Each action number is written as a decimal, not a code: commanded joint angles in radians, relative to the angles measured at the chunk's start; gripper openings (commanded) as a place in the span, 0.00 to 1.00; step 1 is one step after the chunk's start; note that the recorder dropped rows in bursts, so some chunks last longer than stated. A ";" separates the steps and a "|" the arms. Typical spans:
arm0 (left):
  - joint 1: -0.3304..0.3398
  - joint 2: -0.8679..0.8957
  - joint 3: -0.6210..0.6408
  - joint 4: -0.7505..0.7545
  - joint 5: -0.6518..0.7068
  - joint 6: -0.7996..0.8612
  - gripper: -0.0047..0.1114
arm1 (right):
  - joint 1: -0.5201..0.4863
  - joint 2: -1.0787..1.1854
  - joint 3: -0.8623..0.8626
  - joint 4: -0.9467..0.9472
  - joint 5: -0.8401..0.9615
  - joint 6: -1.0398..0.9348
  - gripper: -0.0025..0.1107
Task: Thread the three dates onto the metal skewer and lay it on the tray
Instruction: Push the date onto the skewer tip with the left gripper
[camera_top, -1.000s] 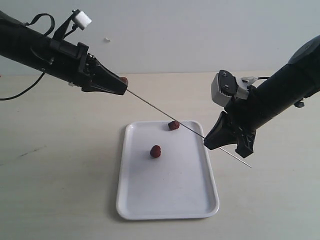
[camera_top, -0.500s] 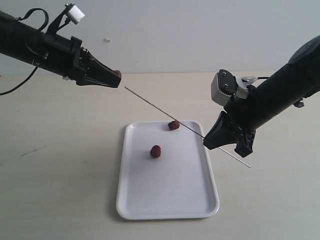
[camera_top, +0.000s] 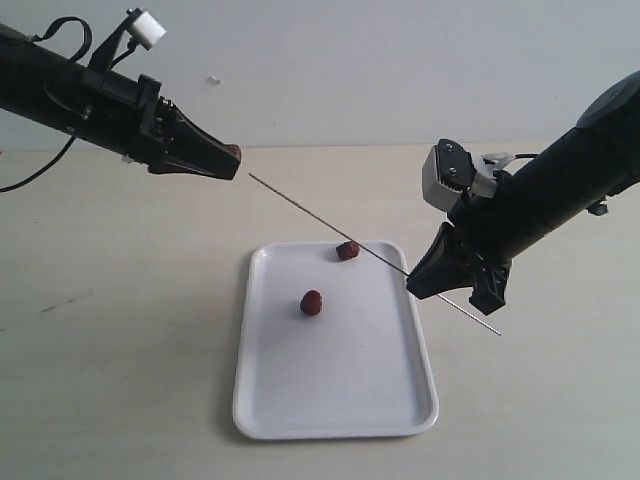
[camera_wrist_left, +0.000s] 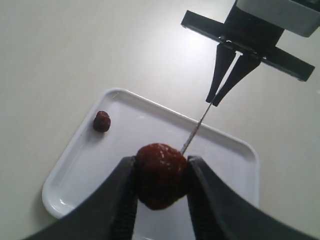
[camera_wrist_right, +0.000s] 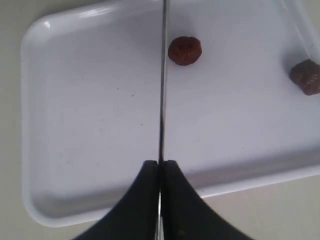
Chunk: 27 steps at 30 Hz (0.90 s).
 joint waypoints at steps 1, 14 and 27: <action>-0.007 -0.012 -0.007 -0.020 0.014 -0.007 0.32 | -0.001 -0.002 0.005 0.007 0.002 -0.002 0.02; -0.053 -0.010 -0.007 0.000 -0.004 -0.013 0.32 | -0.001 -0.002 0.005 0.009 0.002 -0.002 0.02; -0.040 -0.010 -0.007 0.055 -0.043 -0.032 0.32 | -0.001 -0.002 0.005 0.009 0.002 0.007 0.02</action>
